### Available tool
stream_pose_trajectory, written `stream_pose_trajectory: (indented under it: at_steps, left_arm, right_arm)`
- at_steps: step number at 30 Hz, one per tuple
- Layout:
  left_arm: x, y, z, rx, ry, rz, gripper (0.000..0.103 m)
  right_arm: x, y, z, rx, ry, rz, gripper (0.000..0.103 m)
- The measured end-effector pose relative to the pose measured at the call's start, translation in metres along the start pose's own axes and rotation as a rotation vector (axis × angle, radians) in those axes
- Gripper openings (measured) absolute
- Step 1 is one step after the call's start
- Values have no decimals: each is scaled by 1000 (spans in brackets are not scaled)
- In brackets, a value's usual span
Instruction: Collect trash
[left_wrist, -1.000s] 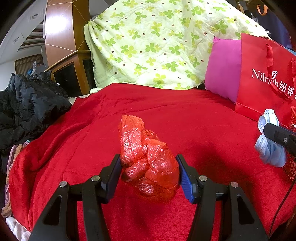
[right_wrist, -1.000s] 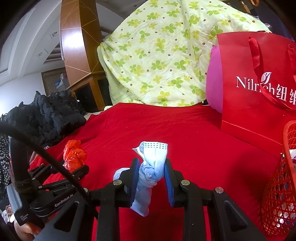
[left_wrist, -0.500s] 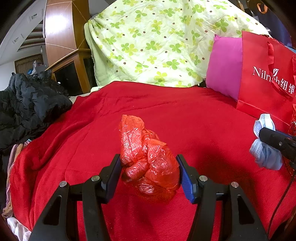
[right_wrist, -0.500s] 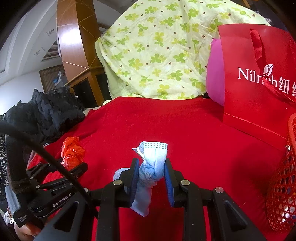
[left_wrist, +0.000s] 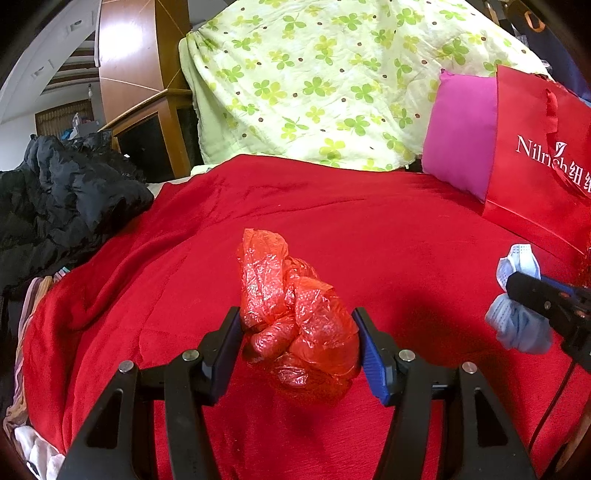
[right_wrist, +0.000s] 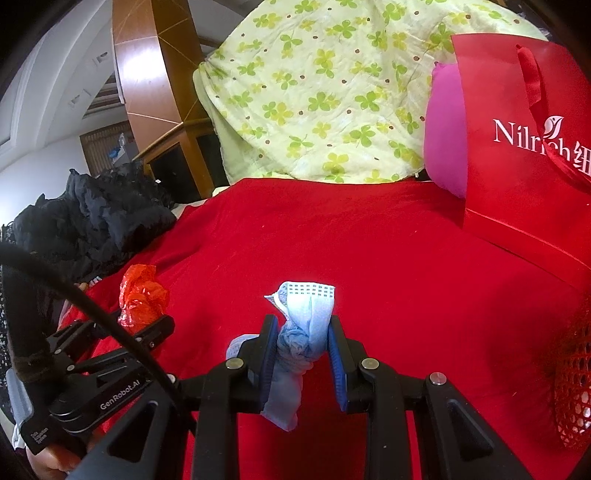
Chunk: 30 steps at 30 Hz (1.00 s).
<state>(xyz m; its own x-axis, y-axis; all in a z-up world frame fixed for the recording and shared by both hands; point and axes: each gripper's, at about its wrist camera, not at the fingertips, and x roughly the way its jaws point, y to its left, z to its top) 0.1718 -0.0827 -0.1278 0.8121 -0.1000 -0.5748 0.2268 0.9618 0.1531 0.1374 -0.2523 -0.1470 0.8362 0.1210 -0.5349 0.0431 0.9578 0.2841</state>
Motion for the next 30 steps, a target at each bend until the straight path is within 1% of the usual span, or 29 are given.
stream_pose_trajectory:
  at_steps: [12,30]
  left_arm:
    - [-4,-4,-2,-3,-4,11,62]
    - [2,-1,0,8,3,-5,62]
  right_arm:
    - [2,1,-2,-4,10,-1,28]
    - [0,-1,1,0,10,-2,28]
